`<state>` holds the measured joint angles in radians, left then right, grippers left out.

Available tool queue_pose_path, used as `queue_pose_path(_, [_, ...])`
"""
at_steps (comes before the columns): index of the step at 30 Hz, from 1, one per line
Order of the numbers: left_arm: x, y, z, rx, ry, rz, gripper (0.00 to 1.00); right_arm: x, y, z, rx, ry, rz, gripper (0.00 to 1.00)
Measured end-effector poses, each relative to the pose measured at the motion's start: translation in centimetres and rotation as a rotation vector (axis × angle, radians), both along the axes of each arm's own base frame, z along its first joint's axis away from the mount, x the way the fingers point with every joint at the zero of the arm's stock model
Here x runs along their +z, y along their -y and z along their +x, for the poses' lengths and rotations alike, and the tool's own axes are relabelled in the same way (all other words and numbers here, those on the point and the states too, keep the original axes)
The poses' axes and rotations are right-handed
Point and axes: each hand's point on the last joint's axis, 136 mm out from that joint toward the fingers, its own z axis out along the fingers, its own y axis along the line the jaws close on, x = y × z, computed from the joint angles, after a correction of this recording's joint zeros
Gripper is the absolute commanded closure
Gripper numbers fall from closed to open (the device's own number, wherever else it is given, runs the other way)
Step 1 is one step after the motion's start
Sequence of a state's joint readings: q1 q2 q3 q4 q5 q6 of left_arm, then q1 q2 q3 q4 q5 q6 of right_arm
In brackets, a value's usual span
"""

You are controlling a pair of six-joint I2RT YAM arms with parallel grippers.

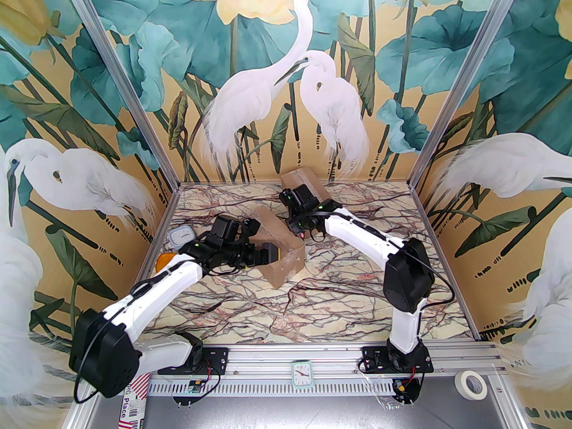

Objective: Unpack the express box

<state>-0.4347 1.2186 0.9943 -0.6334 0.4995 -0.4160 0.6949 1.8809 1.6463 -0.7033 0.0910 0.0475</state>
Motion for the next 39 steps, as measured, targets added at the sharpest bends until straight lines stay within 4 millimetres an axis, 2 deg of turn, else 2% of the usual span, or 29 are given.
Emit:
queue_pose_path(4, [5.9, -2.2, 2.7, 0.051, 0.178, -0.007, 0.01, 2.5, -0.2, -0.2, 0.006, 0.049, 0.04, 1.0])
queue_pose_path(7, [8.5, -4.5, 4.3, 0.101, 0.265, -0.008, 0.01, 4.5, -0.5, -0.4, 0.014, 0.088, 0.078, 1.0])
queue_pose_path(9, [8.5, -5.3, 4.8, 0.11, 0.278, 0.003, 0.01, 5.1, -0.8, -0.3, 0.018, 0.102, 0.094, 1.0])
queue_pose_path(14, [6.2, -6.0, 5.5, 0.103, 0.218, 0.046, 0.01, 5.4, -1.5, 0.3, 0.023, 0.105, 0.104, 1.0])
queue_pose_path(16, [5.3, -7.5, 6.6, 0.141, 0.185, 0.062, 0.01, 5.8, -2.0, 0.6, 0.021, 0.111, 0.114, 1.0])
queue_pose_path(20, [5.1, -10.9, 9.8, 0.247, 0.144, 0.071, 0.01, 7.5, -2.6, 1.6, 0.006, 0.122, 0.126, 1.0])
queue_pose_path(23, [4.2, -12.2, 10.5, 0.292, 0.103, 0.05, 0.01, 7.7, -2.8, 2.4, -0.007, 0.128, 0.113, 1.0])
queue_pose_path(25, [3.0, -11.8, 9.5, 0.294, 0.064, 0.019, 0.0, 6.8, -2.8, 2.4, -0.01, 0.108, 0.091, 1.0])
queue_pose_path(29, [-0.2, -10.6, 5.9, 0.285, -0.038, -0.049, 0.01, 3.3, -3.2, 2.8, -0.012, 0.041, 0.036, 1.0])
queue_pose_path(33, [-1.3, -8.5, 3.3, 0.242, -0.068, -0.107, 0.01, 0.3, -4.2, 3.9, -0.009, -0.007, -0.002, 1.0])
queue_pose_path(34, [-1.3, -7.6, 2.9, 0.218, -0.065, -0.12, 0.01, -0.1, -4.5, 4.2, -0.007, -0.012, -0.002, 1.0])
queue_pose_path(39, [-0.5, -3.5, 1.9, 0.107, -0.033, -0.165, 0.01, 1.0, -5.6, 4.6, 0.021, 0.002, 0.034, 1.0])
